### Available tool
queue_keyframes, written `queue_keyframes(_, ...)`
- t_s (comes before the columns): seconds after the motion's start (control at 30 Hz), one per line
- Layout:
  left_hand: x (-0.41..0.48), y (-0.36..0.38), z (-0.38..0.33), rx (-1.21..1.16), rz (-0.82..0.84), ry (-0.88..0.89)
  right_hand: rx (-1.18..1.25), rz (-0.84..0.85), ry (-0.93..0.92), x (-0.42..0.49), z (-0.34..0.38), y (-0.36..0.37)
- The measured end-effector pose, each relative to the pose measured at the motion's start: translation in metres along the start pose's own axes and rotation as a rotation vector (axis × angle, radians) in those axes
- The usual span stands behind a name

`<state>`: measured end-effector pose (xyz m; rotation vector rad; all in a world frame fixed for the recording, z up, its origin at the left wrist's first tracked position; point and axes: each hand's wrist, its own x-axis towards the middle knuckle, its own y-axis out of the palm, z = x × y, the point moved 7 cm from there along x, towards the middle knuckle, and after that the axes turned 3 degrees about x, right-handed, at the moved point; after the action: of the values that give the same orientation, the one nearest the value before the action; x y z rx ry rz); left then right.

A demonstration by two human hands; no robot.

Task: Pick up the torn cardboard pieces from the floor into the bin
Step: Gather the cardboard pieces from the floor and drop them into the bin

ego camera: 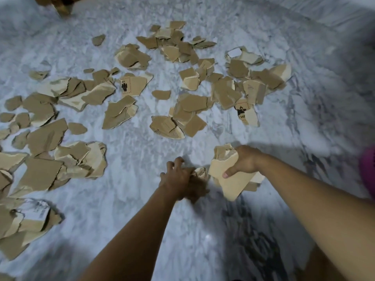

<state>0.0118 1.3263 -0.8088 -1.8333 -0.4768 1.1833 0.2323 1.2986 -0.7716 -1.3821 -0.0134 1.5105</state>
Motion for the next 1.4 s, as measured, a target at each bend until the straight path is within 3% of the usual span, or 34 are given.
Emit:
queue_keyframes(0.13, 0.014, 0.000, 0.002, 0.072, -0.051, 0.012, 0.079, 0.022, -0.014, 0.005, -0.015, 0.012)
queue_keyframes(0.4, 0.004, -0.030, 0.011, -0.348, -0.062, -0.013, 0.214, 0.013, -0.064, 0.001, -0.020, 0.013)
queue_keyframes(0.63, 0.018, -0.125, 0.025, -0.530, -0.103, -0.045, 0.255, -0.061, -0.135, -0.003, 0.019, -0.043)
queue_keyframes(1.0, 0.079, -0.166, 0.083, -0.099, 0.008, 0.026, -0.022, -0.182, -0.180, 0.020, 0.082, -0.077)
queue_keyframes(1.23, 0.130, -0.132, 0.098, 0.094, 0.083, 0.208, -0.149, -0.180, -0.301, 0.074, 0.129, -0.041)
queue_keyframes(1.4, 0.149, -0.116, 0.108, 0.192, 0.005, 0.256, -0.211, -0.057, -0.252, 0.102, 0.141, -0.012)
